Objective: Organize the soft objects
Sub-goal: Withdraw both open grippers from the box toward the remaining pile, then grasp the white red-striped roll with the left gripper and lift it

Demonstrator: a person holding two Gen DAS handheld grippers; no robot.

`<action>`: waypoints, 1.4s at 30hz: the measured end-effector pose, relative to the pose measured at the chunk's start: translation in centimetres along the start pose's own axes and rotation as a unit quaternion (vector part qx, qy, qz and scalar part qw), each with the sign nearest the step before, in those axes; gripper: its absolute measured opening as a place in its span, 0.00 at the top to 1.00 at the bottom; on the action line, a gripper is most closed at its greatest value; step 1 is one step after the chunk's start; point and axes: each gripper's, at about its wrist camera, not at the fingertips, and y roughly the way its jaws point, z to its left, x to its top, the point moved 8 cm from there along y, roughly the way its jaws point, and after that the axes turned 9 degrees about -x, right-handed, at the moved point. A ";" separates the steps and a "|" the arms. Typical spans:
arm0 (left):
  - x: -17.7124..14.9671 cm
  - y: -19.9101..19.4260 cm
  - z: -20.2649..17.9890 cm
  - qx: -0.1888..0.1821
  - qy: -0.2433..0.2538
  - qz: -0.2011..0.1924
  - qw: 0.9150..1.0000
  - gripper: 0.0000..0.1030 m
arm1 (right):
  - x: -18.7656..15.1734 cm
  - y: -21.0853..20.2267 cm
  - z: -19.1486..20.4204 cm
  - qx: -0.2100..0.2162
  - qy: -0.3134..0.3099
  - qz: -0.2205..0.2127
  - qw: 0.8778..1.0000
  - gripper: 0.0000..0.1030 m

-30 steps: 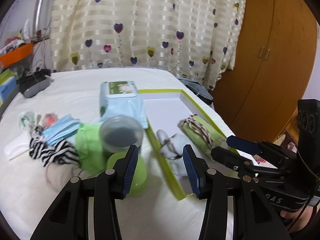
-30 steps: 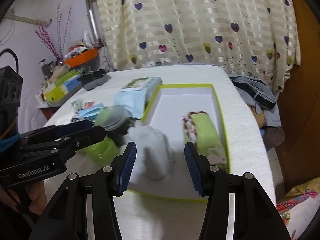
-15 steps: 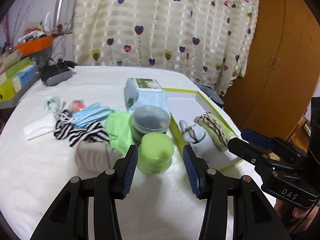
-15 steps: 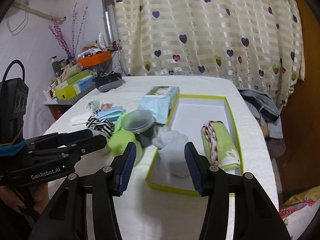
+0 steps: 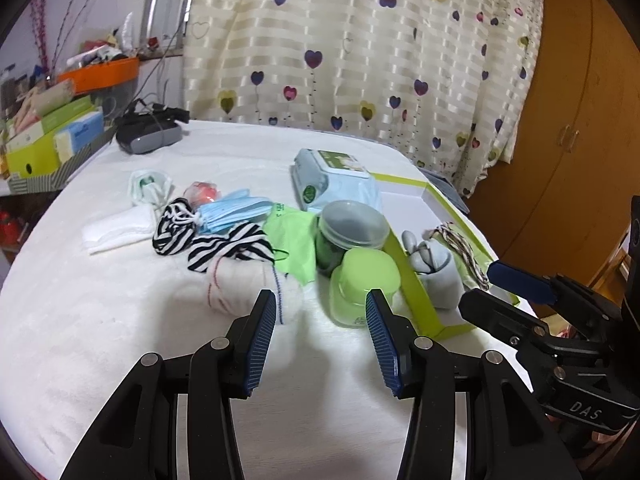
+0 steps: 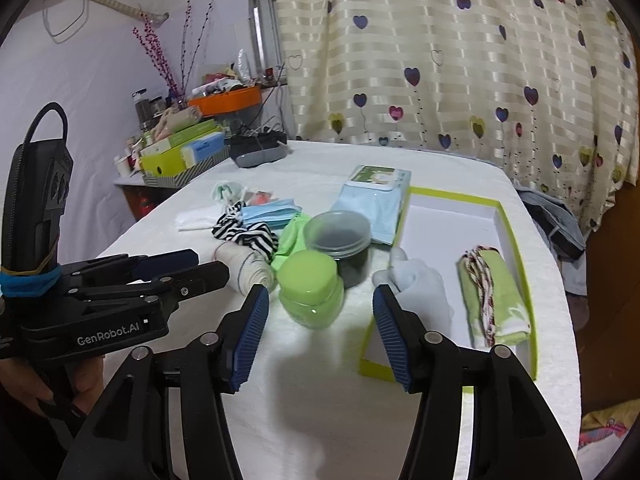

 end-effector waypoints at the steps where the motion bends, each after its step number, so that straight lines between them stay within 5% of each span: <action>1: 0.0 0.0 0.2 0.000 -0.002 0.000 1.000 0.55 | 0.1 0.0 0.1 0.001 0.000 -0.002 1.000 0.46; 24: -0.4 2.0 3.5 0.013 -0.049 0.019 0.999 0.50 | 0.5 1.8 1.0 0.024 -0.013 0.006 1.000 0.46; 42: -1.0 6.0 7.9 -0.006 -0.196 0.033 0.980 0.39 | 1.2 3.4 0.3 0.022 -0.007 0.010 1.000 0.46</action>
